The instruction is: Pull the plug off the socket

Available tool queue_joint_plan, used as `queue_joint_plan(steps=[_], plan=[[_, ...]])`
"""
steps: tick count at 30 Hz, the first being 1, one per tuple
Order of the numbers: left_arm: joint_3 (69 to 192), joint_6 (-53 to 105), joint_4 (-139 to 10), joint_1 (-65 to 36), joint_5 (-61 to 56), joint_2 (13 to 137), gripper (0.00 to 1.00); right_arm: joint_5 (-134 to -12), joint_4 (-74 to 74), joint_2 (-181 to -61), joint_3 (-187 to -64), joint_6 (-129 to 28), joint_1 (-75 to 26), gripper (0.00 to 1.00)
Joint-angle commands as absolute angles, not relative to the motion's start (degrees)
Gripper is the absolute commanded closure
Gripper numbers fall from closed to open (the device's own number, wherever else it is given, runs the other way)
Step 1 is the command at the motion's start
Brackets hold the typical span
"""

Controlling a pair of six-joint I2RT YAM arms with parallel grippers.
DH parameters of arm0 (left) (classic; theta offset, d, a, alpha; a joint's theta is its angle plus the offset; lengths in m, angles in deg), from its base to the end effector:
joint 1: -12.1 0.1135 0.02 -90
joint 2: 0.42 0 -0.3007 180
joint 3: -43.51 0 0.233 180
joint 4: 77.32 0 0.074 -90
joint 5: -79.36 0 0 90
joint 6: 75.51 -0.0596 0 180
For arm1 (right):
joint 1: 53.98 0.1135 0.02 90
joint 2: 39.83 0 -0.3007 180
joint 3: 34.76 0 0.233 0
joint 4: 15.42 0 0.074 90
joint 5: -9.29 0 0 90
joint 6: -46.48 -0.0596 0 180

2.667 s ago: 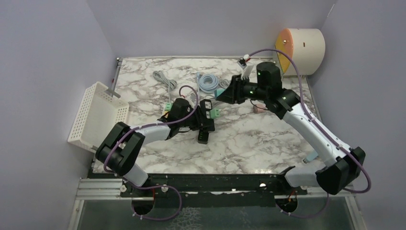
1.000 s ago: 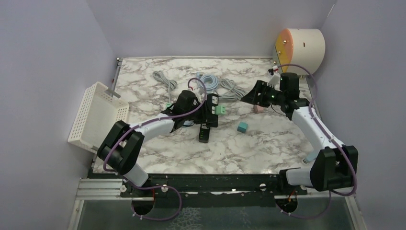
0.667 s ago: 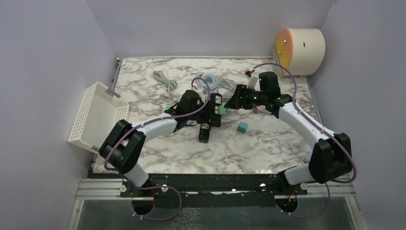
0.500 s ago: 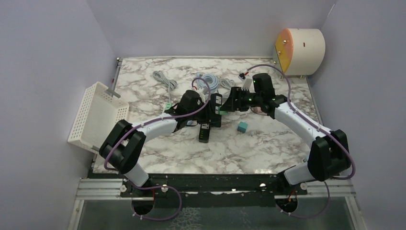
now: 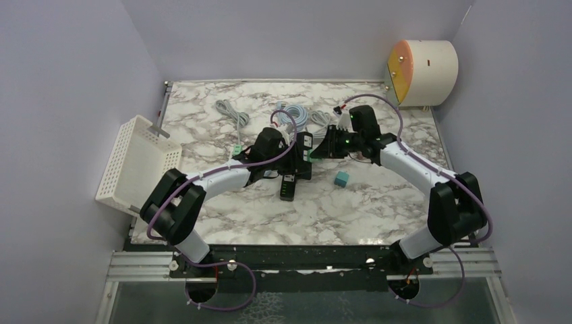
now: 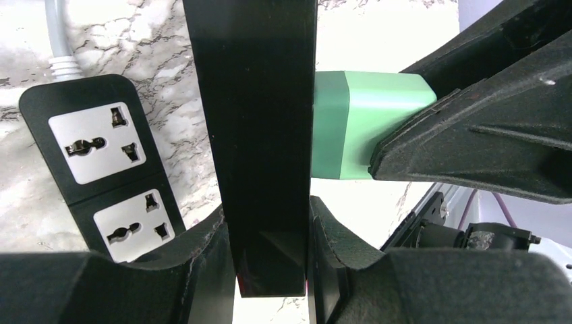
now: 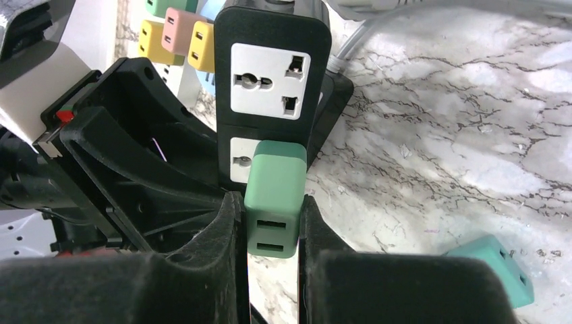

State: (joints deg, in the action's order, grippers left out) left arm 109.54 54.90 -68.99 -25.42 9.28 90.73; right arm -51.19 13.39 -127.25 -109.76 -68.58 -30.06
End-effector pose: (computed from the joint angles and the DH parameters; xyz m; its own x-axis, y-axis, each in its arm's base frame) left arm 0.2617 -0.2265 0.2436 -0.8502 -0.1155 -0.5136 0.3243 0.6536 -0.6839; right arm 0.2885 0.1601 0.2808 -0.8387 0.0312 -0.5437 -0.3713 0.6977 0.6127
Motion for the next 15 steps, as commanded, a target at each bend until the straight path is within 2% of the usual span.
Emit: queue_joint_plan(steps=[1,15], plan=[[111.4,53.8,-72.0,-26.0,9.9,89.8,1.0,-52.2,11.8,-127.7,-110.4,-68.1,-29.8,0.99],[110.7,56.8,-67.5,-24.8,5.9,92.3,1.0,-55.1,23.3,-117.7,-118.6,-65.5,-30.5,0.99]])
